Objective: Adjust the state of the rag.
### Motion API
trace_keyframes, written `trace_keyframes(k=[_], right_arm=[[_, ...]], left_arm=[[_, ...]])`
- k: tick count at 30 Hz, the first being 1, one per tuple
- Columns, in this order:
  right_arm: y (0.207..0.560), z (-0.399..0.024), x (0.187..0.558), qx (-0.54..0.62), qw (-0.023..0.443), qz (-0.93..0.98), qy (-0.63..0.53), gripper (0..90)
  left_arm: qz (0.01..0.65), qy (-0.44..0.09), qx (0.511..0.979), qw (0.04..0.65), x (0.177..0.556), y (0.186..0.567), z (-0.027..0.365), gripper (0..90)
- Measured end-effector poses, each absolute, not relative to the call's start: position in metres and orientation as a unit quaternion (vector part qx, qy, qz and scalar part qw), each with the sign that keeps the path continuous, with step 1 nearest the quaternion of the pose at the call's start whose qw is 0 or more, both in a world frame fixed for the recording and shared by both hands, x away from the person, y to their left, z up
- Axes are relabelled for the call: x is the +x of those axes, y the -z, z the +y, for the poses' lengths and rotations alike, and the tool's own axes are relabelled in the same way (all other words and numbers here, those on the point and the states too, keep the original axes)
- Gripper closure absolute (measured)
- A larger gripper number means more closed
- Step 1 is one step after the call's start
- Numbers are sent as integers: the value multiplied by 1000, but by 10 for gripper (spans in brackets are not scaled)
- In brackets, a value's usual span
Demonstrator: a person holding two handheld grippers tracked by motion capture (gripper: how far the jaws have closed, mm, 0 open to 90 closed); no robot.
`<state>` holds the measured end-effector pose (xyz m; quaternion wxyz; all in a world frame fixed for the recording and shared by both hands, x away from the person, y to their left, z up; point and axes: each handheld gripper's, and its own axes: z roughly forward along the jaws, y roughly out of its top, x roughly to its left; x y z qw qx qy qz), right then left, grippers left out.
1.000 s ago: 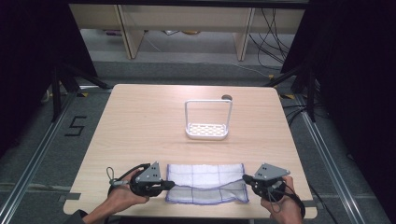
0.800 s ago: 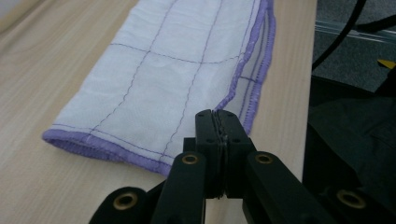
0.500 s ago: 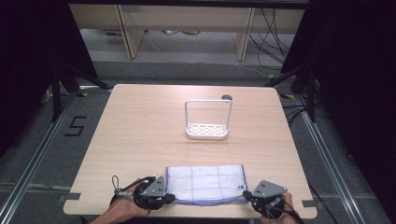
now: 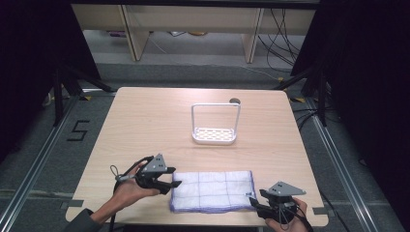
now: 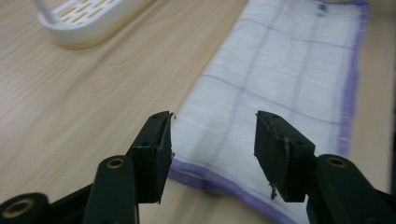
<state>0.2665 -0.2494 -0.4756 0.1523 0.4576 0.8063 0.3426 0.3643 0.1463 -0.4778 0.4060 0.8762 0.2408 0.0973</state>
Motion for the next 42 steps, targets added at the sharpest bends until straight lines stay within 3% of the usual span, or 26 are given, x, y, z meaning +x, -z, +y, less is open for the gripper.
trace_keyframes(k=[8, 13, 16, 21, 27, 33, 42], right_arm=[[484, -246, 265, 475, 154, 810, -308, 475], [494, -241, 267, 475, 161, 819, -280, 486], [497, -240, 267, 476, 159, 821, -272, 493], [497, -238, 265, 462, 155, 828, -277, 615], [501, -247, 270, 443, 109, 829, -323, 842], [497, -245, 286, 424, 101, 847, -304, 866], [492, -232, 358, 406, 113, 862, -283, 867]], left_arm=[[273, -77, 886, 367, 393, 496, 150, 443], [264, -74, 896, 350, 391, 500, 147, 461], [225, -72, 918, 317, 389, 502, 146, 488], [203, -70, 923, 319, 385, 501, 144, 630], [192, -77, 923, 323, 375, 501, 143, 805], [196, -61, 918, 340, 350, 502, 150, 830], [205, -14, 897, 392, 296, 504, 151, 822]])
